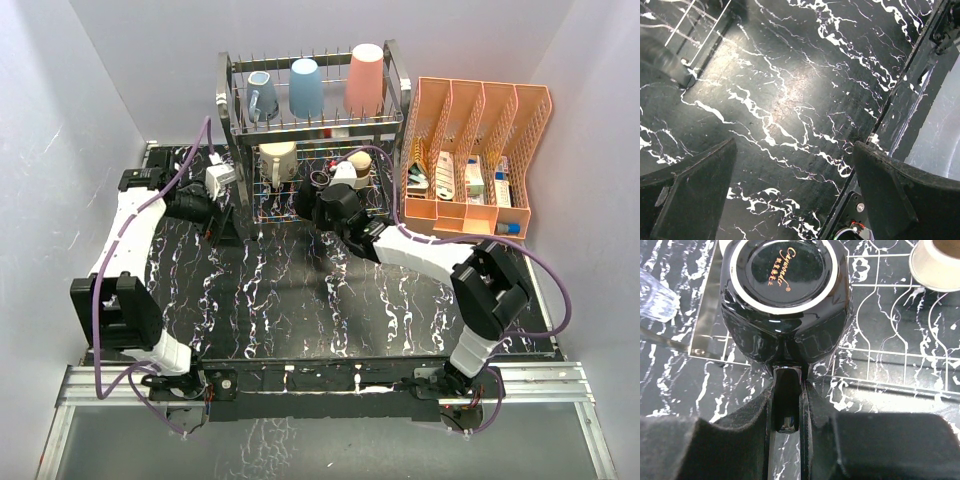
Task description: Unload the cups from the dish rack
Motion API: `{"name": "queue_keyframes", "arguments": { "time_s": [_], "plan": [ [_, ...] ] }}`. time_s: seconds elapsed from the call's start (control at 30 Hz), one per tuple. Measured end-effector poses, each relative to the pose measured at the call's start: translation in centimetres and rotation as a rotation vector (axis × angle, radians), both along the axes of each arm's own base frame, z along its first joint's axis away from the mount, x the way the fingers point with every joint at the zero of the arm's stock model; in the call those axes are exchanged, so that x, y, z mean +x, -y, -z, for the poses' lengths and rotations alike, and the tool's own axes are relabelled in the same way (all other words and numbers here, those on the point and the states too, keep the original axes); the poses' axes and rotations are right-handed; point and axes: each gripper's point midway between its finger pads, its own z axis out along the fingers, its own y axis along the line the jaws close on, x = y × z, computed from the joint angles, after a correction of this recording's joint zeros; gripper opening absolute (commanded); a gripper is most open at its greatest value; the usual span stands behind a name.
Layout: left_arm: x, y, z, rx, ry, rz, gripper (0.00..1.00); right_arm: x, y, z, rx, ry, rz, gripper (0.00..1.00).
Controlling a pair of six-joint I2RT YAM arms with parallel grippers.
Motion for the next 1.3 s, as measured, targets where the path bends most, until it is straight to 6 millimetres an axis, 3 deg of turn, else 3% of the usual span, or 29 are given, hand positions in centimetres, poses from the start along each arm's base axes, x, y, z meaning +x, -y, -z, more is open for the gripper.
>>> {"name": "queue_keyframes", "arguments": {
  "time_s": [0.37, 0.7, 0.93, 1.03, 1.3],
  "plan": [
    [-2.0, 1.9, -2.0, -0.033, 0.254, 0.137, 0.97, -2.6, -1.5, -2.4, 0.215, -0.087, -0.036, 0.08],
    [-2.6, 3.8, -3.8, 0.004, 0.689, 0.272, 0.91, -9.2, -2.7, -6.5, 0.641, -0.299, -0.102, 0.08],
    [-4.7, 3.7, -5.4, 0.042, 0.977, 0.313, 0.81, -13.0, -4.2, -5.0, 0.890, -0.541, -0.111, 0.08],
    [-5.6, 3.8, -6.0, 0.050, 1.066, 0.334, 0.79, -14.4, -5.5, -5.6, 0.948, -0.608, -0.135, 0.08],
    [-6.6, 4.0, -6.4, 0.045, 1.145, 0.361, 0.68, -18.3, -9.5, -9.7, 1.125, -0.685, -0.287, 0.08]
  ]
}}
